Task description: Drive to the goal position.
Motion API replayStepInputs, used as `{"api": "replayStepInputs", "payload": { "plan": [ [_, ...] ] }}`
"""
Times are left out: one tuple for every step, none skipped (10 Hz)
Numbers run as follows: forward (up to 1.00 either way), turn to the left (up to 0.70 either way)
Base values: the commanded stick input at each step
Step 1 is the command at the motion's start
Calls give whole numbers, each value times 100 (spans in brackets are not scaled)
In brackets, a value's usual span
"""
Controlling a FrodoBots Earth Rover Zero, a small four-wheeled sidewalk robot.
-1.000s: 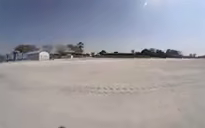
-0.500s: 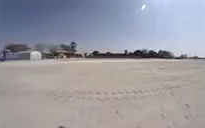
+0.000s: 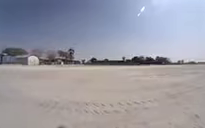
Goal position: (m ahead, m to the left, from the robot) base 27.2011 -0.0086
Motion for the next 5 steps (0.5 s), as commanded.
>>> {"api": "replayStepInputs", "payload": {
  "plan": [
    [45,0],
    [45,0],
    [45,0],
    [45,0],
    [45,0]
  ]
}}
